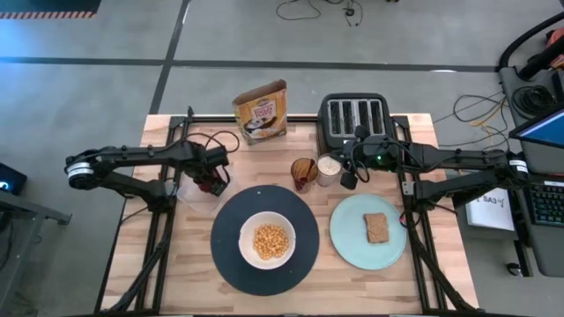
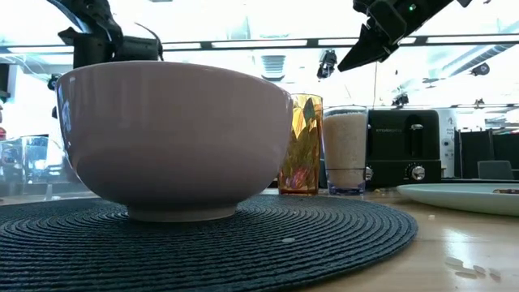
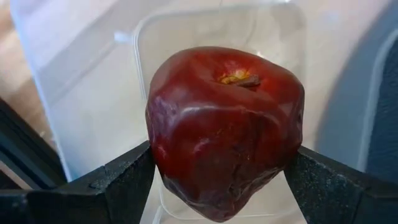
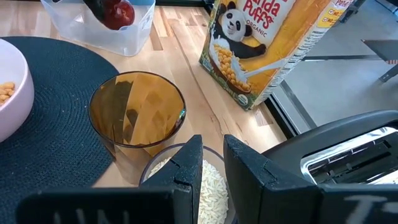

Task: Arrange a breakfast setting
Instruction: Put the apple on the blue plate beside the toasted bread

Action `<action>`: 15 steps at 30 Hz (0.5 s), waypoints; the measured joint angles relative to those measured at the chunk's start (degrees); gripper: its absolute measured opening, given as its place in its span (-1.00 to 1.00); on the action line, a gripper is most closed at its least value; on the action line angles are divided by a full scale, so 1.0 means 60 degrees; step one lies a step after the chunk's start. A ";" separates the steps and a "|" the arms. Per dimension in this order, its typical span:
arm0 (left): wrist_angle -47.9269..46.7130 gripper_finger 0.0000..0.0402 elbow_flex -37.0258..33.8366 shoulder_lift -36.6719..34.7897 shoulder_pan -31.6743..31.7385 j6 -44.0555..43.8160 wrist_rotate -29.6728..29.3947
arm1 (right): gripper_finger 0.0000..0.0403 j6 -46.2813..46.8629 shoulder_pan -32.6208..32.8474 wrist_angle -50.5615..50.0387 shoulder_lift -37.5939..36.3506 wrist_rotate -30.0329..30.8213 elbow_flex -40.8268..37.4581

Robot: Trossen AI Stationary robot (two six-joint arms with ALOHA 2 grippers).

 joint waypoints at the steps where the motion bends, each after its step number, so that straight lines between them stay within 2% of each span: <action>1: -0.0055 0.54 0.0130 0.0000 0.0000 0.0069 -0.0003 | -0.72 0.0000 0.0003 0.0003 0.0000 0.0000 0.0000; 15: -0.0973 0.54 0.1676 -0.0020 -0.0018 0.0518 -0.0089 | -0.72 -0.0008 0.0000 0.0000 0.0000 -0.0004 0.0000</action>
